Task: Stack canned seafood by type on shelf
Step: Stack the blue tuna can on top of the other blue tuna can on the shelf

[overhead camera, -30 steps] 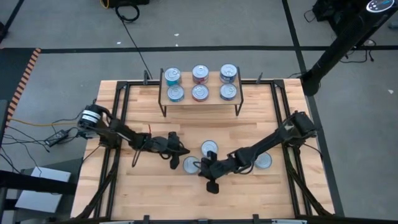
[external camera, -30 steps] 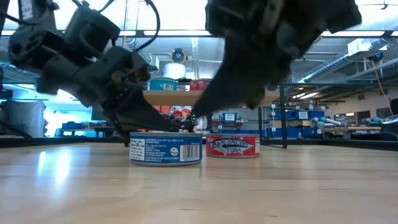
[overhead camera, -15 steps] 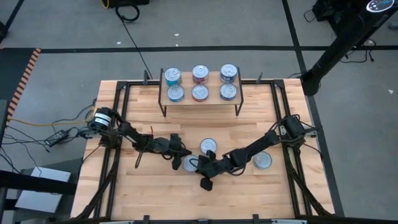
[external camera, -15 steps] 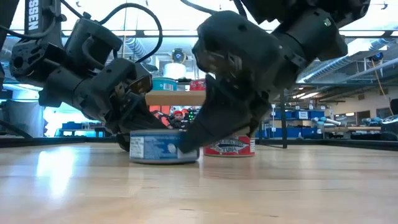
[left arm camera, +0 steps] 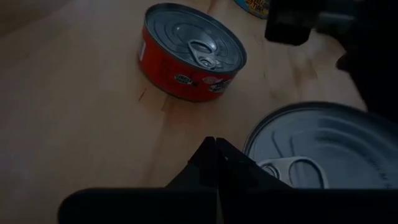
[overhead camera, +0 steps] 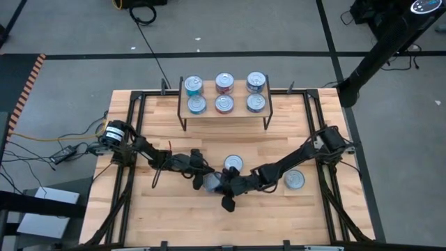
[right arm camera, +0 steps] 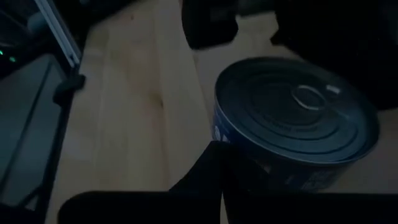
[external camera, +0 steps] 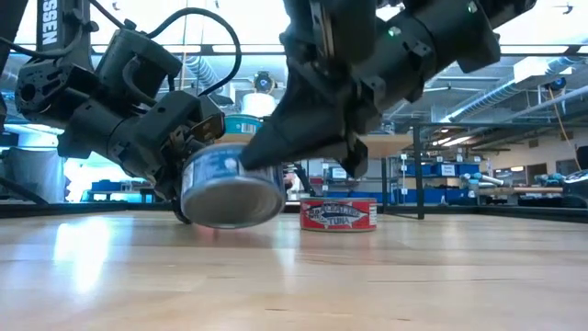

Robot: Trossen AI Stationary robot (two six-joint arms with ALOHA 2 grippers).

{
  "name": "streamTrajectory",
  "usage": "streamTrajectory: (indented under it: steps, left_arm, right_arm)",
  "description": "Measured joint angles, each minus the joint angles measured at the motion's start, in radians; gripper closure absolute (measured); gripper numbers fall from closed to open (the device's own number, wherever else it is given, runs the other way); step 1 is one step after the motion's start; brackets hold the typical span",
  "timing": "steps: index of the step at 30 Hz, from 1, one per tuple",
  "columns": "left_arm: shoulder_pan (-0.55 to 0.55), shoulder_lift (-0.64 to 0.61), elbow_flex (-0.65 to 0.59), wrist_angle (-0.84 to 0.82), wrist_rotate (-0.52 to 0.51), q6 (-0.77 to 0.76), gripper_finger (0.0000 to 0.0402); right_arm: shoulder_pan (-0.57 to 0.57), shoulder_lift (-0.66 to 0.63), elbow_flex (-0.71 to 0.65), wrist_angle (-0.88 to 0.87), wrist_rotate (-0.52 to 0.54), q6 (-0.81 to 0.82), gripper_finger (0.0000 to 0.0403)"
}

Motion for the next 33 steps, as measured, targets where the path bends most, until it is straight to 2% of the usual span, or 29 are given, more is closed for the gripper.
streamTrajectory:
  steps: [10, 33]
  left_arm:
    - [-0.002, 0.000, -0.001, 0.030, 0.061, -0.008, 0.0401]
    - [-0.003, 0.000, 0.000, 0.039, 0.080, -0.047, 0.0401]
  right_arm:
    - [-0.011, -0.042, 0.001, 0.027, 0.107, 0.048, 0.0394]
    - [-0.044, -0.050, -0.002, 0.045, 0.073, 0.030, 0.0385]
